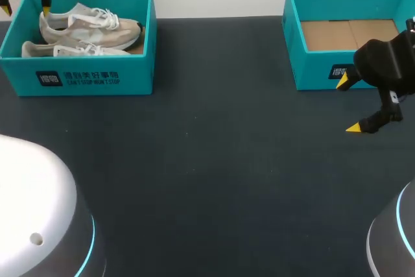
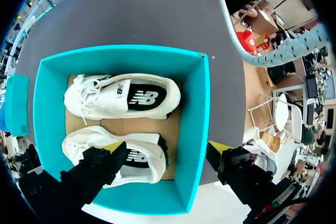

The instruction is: Take the shoe out of the shoebox, open the shoe tongue, remove and reinsert the insole, then place the shoe into the shoebox

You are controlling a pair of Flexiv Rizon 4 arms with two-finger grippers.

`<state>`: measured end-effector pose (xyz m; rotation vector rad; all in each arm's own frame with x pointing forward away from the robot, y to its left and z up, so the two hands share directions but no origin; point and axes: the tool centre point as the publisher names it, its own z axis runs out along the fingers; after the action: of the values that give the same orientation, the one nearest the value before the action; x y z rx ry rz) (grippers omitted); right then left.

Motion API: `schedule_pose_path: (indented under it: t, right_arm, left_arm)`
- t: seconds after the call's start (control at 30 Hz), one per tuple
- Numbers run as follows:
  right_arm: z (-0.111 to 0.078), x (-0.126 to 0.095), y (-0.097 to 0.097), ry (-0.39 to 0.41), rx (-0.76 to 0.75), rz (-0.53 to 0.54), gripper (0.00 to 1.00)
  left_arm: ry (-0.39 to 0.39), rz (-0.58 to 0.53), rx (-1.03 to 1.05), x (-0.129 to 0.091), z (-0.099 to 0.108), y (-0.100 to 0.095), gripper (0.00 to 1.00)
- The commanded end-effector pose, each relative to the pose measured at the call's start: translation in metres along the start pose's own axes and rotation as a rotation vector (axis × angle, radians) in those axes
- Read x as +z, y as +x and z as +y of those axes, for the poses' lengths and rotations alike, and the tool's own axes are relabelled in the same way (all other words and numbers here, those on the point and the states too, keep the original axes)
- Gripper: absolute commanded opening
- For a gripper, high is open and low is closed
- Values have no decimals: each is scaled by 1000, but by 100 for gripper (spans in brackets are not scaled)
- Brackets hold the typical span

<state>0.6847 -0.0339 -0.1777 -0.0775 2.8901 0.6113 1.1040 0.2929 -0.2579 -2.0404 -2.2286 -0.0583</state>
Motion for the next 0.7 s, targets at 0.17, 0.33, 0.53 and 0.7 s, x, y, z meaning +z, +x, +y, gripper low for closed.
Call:
schedule_pose_path:
  t: [0.17,0.33,0.53,0.7]
  right_arm:
    - [1,2,-2,3,0,3,100]
    - [1,2,-2,3,0,3,100]
    - [1,2,-2,3,0,3,100]
    - [1,2,-2,3,0,3,100]
  left_arm:
    - [-108,1,0,-1,-31,0,100]
    - [-97,-12,68,7,-42,5,100]
    - [-108,27,106,26,-51,11,100]
    - [-99,34,137,36,-53,15,96]
